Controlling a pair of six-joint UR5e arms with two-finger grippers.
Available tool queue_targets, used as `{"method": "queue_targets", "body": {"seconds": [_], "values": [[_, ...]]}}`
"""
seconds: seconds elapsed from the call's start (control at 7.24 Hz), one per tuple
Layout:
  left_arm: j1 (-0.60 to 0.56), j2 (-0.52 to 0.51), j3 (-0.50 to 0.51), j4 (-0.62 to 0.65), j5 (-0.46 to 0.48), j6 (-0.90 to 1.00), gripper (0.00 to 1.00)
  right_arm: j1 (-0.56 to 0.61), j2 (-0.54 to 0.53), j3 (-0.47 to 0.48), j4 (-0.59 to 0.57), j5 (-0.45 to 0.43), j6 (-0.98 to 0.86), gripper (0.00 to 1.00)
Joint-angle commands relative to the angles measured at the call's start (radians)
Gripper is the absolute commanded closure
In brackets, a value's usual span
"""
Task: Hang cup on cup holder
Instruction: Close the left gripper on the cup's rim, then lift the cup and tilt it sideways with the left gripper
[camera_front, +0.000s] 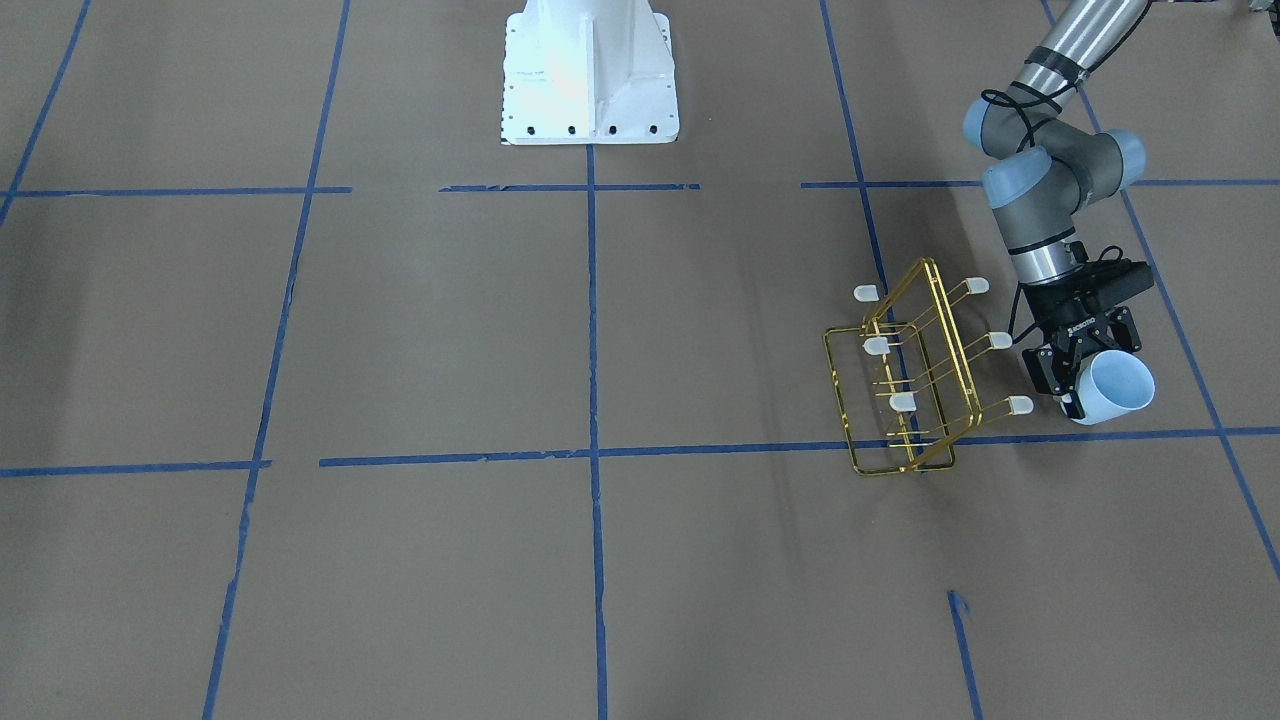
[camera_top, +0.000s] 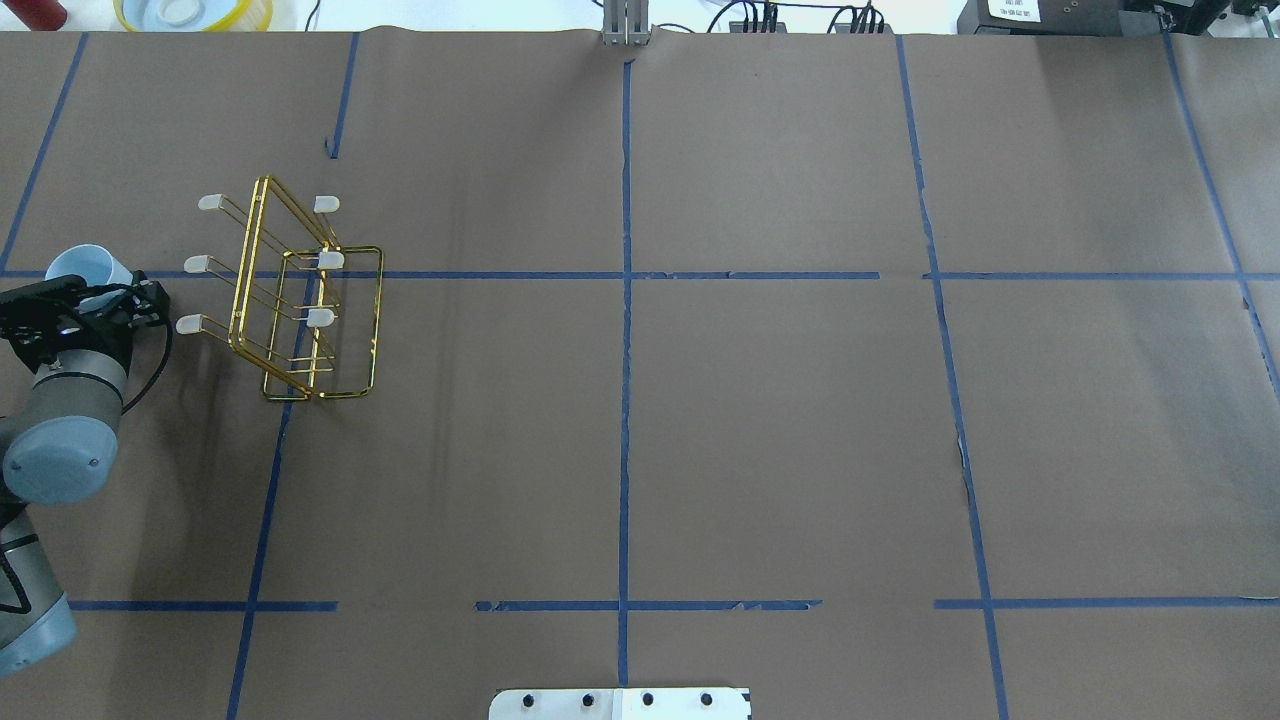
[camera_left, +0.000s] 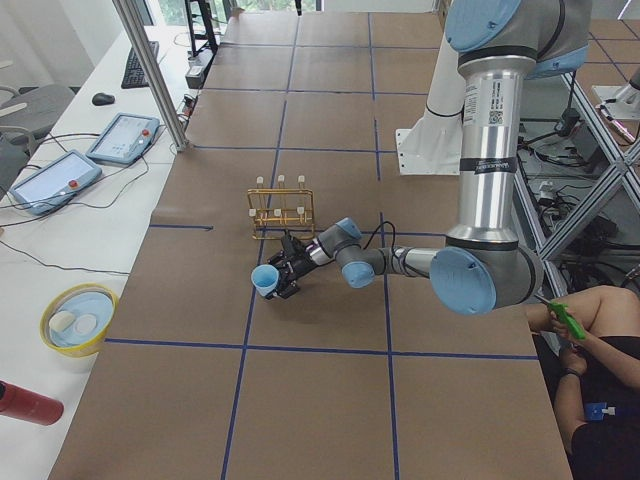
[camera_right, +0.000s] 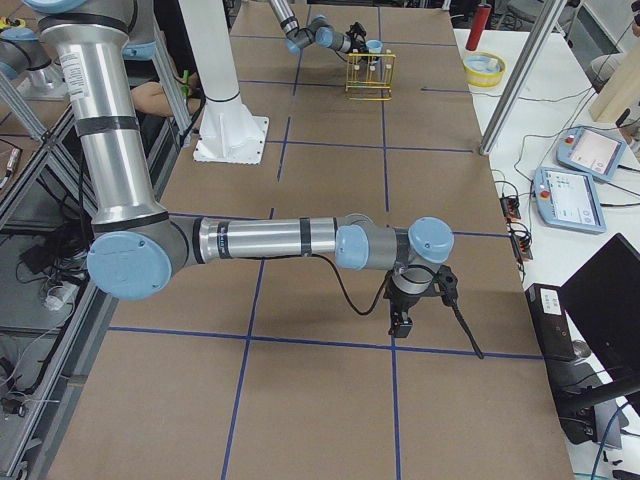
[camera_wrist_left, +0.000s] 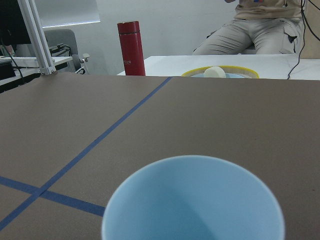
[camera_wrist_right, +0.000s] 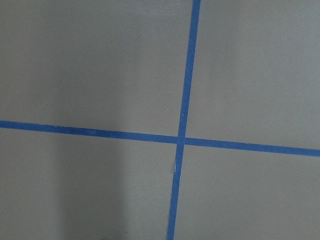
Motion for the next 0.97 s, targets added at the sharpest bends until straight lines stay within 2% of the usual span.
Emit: {"method": "queue_targets", "body": {"seconds": [0.0,0.14,0.28,0.55,0.69,0.83], "values": [[-0.061,0.007,-0.065,-0.046,-0.02,0.009,1.0,0.0,0.0,0.0,0.001,0.0,0.0,0.0],[-0.091,0.016,-0.112,-0.045,-0.097,0.009,1.0,-0.001,0.0,0.0,0.001,0.0,0.0,0.0],[-0.127,0.048,-0.151,-0.044,-0.134,0.029,1.0,0.0,0.0,0.0,-0.001,0.0,0.0,0.0],[-0.139,0.181,-0.279,-0.094,-0.136,0.066,1.0,0.0,0.0,0.0,0.001,0.0,0.0,0.0],[-0.144,0.249,-0.309,-0.199,-0.139,0.063,1.0,0.0,0.0,0.0,-0.001,0.0,0.0,0.0],[-0.173,0.279,-0.329,-0.316,-0.196,0.058,1.0,0.0,0.0,0.0,0.001,0.0,0.0,0.0]]}}
